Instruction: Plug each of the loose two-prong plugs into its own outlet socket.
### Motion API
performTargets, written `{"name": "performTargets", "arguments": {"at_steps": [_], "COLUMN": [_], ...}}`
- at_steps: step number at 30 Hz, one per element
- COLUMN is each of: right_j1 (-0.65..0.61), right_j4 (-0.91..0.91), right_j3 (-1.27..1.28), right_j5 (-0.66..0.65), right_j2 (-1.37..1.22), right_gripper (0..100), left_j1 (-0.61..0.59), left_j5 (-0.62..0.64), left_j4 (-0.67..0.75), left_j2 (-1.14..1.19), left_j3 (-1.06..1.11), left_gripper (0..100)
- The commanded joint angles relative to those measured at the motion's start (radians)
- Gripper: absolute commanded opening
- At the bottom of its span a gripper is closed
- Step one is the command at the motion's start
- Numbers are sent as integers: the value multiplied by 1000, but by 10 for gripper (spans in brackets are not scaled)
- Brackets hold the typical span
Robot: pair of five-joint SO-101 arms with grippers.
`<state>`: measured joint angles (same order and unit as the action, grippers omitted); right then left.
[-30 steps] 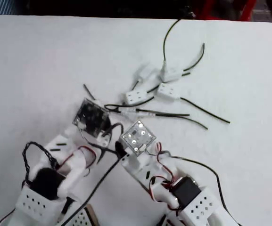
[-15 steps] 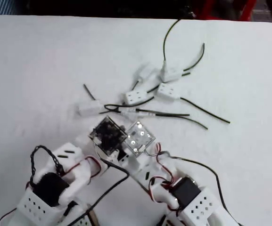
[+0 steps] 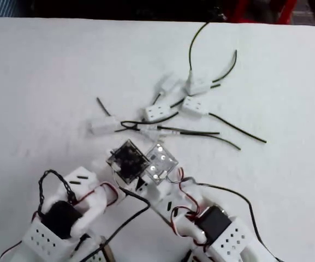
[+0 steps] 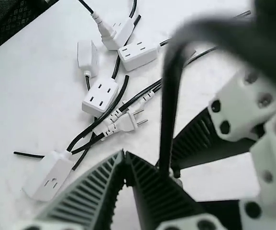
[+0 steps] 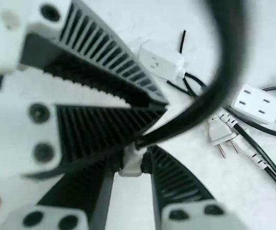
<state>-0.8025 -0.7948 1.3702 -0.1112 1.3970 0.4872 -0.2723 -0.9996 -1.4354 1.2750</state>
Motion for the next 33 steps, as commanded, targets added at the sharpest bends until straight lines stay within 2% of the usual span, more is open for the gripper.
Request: {"name": "performTargets", "arguments": {"at_steps": [1, 9, 13, 24, 29, 33], "right_j1": [15, 183, 234, 291, 302, 302], "right_j4": [1, 50, 64, 64, 64, 64], "right_j3": [-57, -57, -57, -57, -57, -57], "right_j5": [-9, 2, 31, 26, 26, 26], "right_j2": [27, 21, 19, 19, 21, 21], "right_gripper": [17, 17, 17, 17, 17, 17], "left_j1": [-108, -357, -421, -426, -424, -444], "left_j5": [17, 17, -2, -341, -540, -586], "left_j4": [15, 15, -14, -190, -184, -114], "left_j2": [-2, 5, 84, 648, 829, 957], "left_j3": [-52, -92, -190, -577, -634, -674], "left_gripper": [24, 26, 33, 251, 272, 273]}}
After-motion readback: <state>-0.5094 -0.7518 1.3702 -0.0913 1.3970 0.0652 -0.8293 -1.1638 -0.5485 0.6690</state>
